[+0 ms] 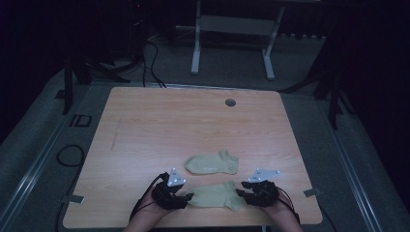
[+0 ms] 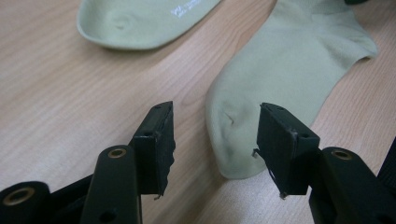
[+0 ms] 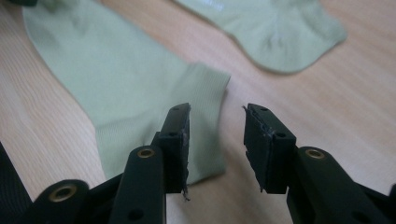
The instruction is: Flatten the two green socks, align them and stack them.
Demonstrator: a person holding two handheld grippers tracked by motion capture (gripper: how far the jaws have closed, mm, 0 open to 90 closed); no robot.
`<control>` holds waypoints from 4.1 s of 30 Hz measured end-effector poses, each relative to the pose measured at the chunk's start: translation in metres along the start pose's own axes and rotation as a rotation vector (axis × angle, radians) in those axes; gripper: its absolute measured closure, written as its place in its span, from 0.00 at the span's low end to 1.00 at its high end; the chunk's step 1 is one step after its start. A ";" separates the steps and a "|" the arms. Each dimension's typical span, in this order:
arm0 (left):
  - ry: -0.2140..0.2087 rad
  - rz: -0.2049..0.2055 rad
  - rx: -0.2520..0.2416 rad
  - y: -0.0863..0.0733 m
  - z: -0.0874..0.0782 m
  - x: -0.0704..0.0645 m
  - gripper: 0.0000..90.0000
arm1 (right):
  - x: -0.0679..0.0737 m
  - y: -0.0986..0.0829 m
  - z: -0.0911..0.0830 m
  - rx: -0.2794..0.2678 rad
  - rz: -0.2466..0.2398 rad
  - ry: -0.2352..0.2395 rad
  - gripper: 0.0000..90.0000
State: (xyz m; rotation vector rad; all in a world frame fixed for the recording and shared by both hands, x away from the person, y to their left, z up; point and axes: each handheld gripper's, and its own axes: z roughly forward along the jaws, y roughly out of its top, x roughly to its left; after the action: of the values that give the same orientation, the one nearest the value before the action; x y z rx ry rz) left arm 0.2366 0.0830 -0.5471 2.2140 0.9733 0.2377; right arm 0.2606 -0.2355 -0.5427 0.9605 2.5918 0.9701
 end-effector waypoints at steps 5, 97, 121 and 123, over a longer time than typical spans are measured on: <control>0.000 -0.005 0.012 -0.005 0.006 0.000 0.55 | 0.007 -0.008 0.006 0.030 -0.029 -0.035 0.71; 0.082 -0.088 0.037 0.058 0.044 0.058 0.92 | -0.072 0.062 0.055 0.059 0.121 -0.104 0.89; 0.108 -0.001 -0.020 0.068 0.052 0.049 0.86 | -0.043 0.070 0.053 0.018 0.050 -0.071 0.69; 0.108 -0.005 -0.015 0.065 0.056 0.052 0.79 | -0.044 0.067 0.056 0.029 0.049 -0.071 0.67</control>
State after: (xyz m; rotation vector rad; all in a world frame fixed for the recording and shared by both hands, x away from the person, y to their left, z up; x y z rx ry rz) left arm 0.3337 0.0589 -0.5510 2.2035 1.0314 0.3641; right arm 0.3507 -0.1965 -0.5431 1.0511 2.5417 0.8947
